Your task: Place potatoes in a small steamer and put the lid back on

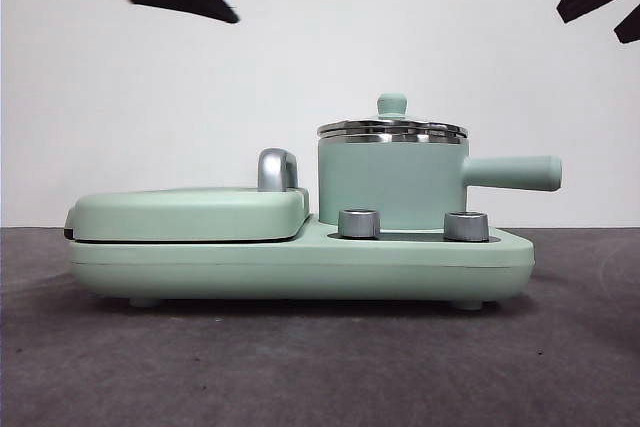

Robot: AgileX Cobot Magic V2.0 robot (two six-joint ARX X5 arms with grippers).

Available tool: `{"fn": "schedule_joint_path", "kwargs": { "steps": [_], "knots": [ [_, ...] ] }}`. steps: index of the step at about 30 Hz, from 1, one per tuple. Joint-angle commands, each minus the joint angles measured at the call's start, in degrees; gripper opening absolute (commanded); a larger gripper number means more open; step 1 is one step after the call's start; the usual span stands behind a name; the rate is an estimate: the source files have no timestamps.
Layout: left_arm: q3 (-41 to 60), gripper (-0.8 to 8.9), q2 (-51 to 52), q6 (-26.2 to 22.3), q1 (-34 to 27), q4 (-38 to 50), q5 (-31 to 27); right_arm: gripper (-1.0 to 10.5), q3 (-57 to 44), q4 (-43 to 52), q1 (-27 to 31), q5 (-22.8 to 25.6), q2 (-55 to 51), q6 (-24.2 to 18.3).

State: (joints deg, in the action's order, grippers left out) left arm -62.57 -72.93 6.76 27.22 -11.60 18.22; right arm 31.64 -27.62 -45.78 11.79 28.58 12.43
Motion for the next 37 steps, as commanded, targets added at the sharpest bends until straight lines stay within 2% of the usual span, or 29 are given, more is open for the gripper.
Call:
{"fn": "schedule_joint_path", "kwargs": {
  "steps": [1,6,14,25,26,27,28,29,37],
  "knots": [
    [5.92,3.11,4.22,2.78,0.0,1.18,0.24,2.9,0.07,0.42,-0.59,-0.44,0.13,0.68],
    [15.96,3.1,12.87,6.21,-0.39,0.87,0.02,2.9,0.07,0.37,-0.59,-0.46,0.13,0.66],
    [26.88,3.08,26.14,12.07,-0.39,-0.57,-4.7,2.9,0.07,0.39,-0.59,-0.48,0.15,0.66],
    [28.35,3.08,33.83,11.93,-0.37,-11.45,-6.62,2.9,0.09,0.57,-0.59,-0.37,0.09,0.28],
    [28.35,2.87,34.12,11.93,-0.37,-11.56,-6.62,2.6,0.09,0.55,-0.59,-0.35,0.09,0.31],
    [28.35,1.09,34.45,11.91,-0.33,-11.58,-6.23,0.8,0.09,0.57,-0.59,-0.33,0.09,0.55],
    [28.35,0.14,34.84,12.13,-0.26,-11.58,-6.21,0.0,0.09,0.61,-0.59,-0.15,0.09,0.11],
    [28.35,0.12,35.08,11.87,-0.26,-11.3,-6.23,0.3,0.09,1.05,-0.59,0.2,0.11,0.37],
    [28.33,0.06,36.46,11.91,-0.26,-11.1,-6.21,0.3,0.15,1.84,-0.59,0.24,0.11,0.52]
  ]
}}
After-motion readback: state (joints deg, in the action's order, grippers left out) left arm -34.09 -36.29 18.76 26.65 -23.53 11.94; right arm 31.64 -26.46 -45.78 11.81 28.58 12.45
